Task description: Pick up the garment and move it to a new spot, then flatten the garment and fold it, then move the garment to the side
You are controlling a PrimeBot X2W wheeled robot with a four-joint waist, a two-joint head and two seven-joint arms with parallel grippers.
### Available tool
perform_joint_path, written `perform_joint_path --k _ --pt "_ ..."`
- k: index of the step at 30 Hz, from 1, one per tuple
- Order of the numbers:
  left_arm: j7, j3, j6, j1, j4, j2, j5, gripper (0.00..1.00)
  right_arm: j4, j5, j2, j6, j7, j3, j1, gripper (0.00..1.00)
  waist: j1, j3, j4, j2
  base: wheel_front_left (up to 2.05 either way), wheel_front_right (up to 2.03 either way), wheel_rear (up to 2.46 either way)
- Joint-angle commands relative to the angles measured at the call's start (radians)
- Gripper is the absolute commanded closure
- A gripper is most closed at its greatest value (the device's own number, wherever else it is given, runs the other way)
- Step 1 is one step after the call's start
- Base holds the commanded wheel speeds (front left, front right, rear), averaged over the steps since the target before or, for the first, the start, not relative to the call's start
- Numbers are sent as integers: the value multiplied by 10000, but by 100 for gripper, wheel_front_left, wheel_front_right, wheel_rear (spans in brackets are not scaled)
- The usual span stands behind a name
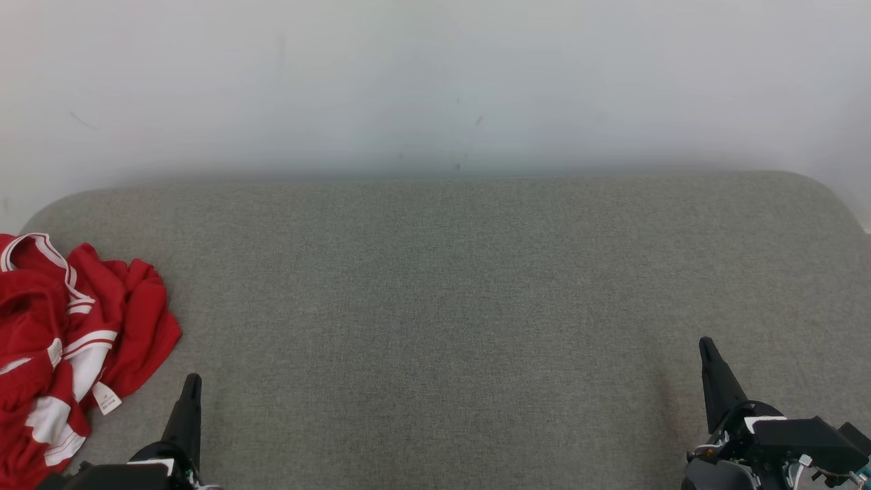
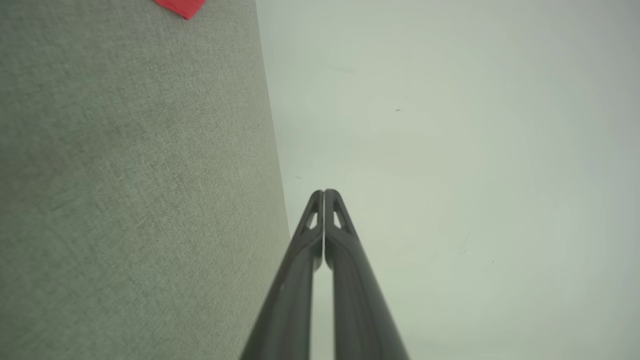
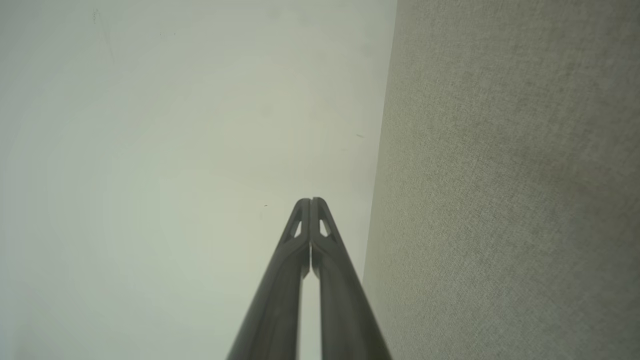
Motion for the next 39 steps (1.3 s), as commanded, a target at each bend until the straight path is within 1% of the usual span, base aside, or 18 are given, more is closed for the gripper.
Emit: perform_joint_path --k 1,39 --pt "46 20 -31 -133 14 -28 30 100 -13 -66 13 -21 22 -27 3 100 0 0 0 0 0 0 0" --pt "64 39 -31 -136 15 -38 54 100 -12 -82 24 -21 35 -39 2 100 0 0 0 0 0 0 0"
